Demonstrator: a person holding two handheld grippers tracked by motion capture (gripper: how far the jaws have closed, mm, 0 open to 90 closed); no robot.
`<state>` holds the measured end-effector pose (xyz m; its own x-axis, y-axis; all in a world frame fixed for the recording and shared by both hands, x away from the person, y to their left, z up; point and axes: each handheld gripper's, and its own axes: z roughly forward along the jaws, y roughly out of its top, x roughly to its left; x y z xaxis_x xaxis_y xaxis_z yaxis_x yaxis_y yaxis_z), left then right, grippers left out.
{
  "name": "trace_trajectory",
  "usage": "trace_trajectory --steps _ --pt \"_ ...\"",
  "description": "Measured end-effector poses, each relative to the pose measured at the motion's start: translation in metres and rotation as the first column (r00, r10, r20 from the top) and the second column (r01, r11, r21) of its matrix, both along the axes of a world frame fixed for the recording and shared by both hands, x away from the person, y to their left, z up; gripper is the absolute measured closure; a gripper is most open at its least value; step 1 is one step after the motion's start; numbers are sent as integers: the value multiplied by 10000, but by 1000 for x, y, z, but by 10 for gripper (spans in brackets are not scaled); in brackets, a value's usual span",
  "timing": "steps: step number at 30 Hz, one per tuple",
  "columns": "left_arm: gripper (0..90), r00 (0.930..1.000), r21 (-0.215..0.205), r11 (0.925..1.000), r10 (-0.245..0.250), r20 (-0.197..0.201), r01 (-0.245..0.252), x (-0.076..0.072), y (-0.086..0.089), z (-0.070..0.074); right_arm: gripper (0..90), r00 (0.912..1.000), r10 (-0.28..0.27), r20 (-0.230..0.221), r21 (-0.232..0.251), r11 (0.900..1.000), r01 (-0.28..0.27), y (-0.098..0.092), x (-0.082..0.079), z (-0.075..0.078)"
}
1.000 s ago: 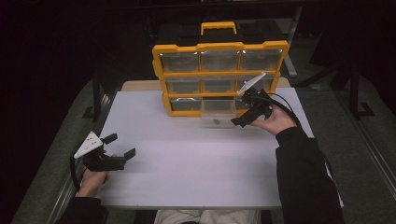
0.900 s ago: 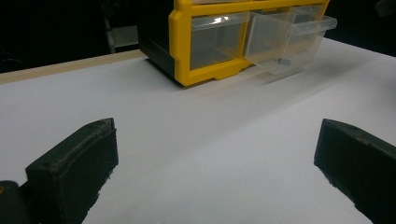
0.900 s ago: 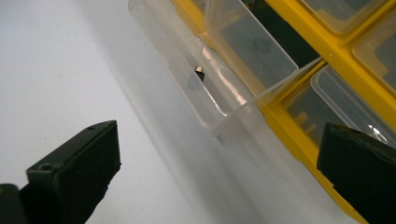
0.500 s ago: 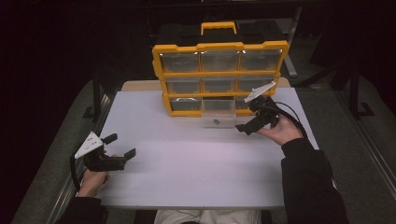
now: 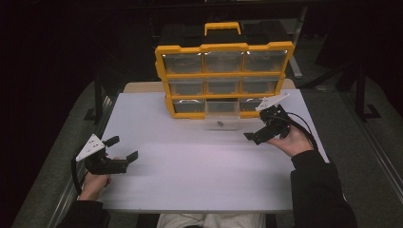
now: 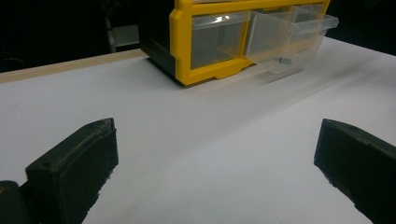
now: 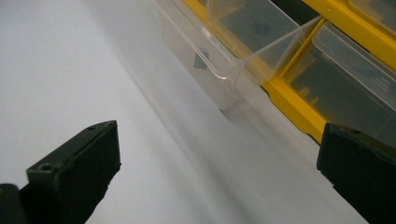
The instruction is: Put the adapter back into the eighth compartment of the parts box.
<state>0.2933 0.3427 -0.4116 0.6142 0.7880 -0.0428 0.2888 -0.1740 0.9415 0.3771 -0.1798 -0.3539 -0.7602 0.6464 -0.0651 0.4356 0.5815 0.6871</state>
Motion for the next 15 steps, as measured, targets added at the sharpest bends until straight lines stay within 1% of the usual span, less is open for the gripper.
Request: trace_trajectory --steps 3,5,10,15 --pt "0 10000 11 10000 0 5 0 0 0 0 0 9999 -90 59 131 9999 90 -5 -4 -4" --pt "0 10000 27 10000 6 5 -6 0 0 0 0 9998 -175 54 330 9993 173 -8 -5 -8" --pt "0 10000 48 10000 1 3 -1 0 0 0 0 9992 -379 -119 752 9964 387 -18 -10 -20" --pt "0 10000 51 10000 4 1 -4 0 -1 0 0 9981 -544 -290 1015 9932 571 -27 -16 -30"
